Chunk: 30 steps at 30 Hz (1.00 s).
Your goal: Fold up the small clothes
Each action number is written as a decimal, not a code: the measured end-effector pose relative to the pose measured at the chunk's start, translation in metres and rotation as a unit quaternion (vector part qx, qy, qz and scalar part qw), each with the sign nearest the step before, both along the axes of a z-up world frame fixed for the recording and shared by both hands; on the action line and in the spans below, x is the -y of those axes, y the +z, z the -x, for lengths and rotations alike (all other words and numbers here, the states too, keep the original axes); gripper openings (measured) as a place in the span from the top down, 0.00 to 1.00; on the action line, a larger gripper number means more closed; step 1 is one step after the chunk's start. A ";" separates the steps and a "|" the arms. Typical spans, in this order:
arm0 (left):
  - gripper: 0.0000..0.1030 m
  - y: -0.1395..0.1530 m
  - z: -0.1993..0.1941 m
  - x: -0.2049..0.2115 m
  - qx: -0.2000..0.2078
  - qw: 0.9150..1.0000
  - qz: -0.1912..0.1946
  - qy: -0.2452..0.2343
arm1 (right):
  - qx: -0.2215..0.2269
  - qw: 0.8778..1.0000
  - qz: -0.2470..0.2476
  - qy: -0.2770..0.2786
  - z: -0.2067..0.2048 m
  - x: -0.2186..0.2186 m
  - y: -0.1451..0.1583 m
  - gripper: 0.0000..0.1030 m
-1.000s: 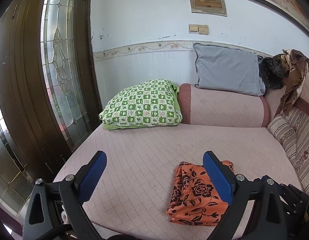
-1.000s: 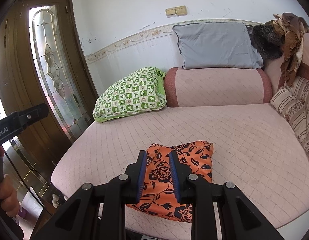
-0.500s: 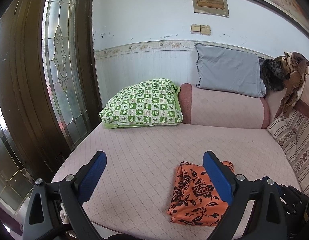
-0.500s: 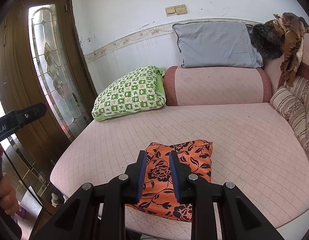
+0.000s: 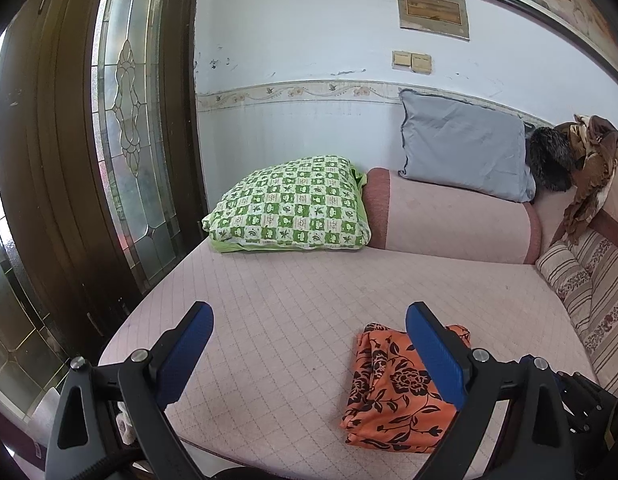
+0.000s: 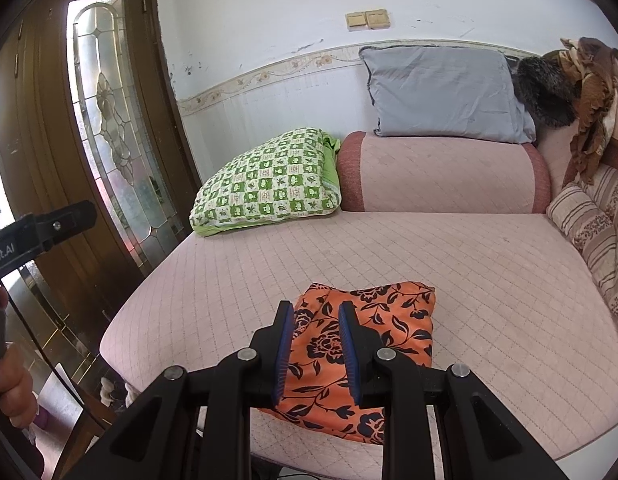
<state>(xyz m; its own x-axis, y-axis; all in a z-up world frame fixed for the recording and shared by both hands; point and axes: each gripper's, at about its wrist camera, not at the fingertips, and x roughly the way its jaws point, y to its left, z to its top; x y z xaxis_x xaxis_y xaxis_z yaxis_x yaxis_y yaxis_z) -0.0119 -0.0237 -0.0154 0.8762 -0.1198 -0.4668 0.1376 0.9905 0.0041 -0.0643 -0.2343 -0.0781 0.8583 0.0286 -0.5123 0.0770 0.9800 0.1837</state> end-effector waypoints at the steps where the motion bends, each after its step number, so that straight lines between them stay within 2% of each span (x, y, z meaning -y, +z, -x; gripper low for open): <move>1: 0.06 0.000 -0.001 -0.002 0.000 1.000 0.002 0.000 | 0.000 1.000 0.002 0.001 -0.001 -0.002 0.001 0.75; 14: 0.06 -0.004 -0.007 -0.028 -0.005 1.000 0.020 0.014 | 0.000 1.000 0.019 0.017 -0.011 -0.029 0.003 0.75; 23: 0.06 -0.024 -0.015 -0.030 -0.016 1.000 0.015 0.022 | -0.017 1.000 0.020 0.005 -0.017 -0.031 -0.011 0.75; 24: 0.06 -0.029 -0.018 -0.028 -0.020 1.000 0.011 0.020 | -0.020 1.000 0.020 0.004 -0.018 -0.030 -0.014 0.71; 25: 0.06 -0.038 -0.022 -0.025 -0.027 0.999 0.005 0.018 | -0.027 1.000 0.012 0.006 -0.021 -0.024 -0.022 0.60; 26: 0.06 -0.052 -0.031 -0.020 -0.043 0.999 -0.002 0.015 | -0.035 0.999 -0.001 0.002 -0.024 -0.016 -0.031 0.47; 27: 0.06 -0.064 -0.037 -0.015 -0.055 0.998 -0.008 0.011 | -0.040 0.999 -0.015 -0.005 -0.025 -0.008 -0.040 0.26; 30: 0.06 -0.116 -0.062 0.004 -0.113 0.993 -0.043 -0.008 | -0.065 0.994 -0.065 -0.052 -0.029 0.032 -0.072 0.25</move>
<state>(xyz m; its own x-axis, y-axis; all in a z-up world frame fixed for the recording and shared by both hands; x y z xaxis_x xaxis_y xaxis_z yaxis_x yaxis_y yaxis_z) 0.0499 -0.0277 -0.1311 0.7462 -0.0853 -0.6603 0.1611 0.9854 0.0548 -0.0357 -0.2663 -0.1501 0.7871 0.0159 -0.6166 0.2079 0.9343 0.2895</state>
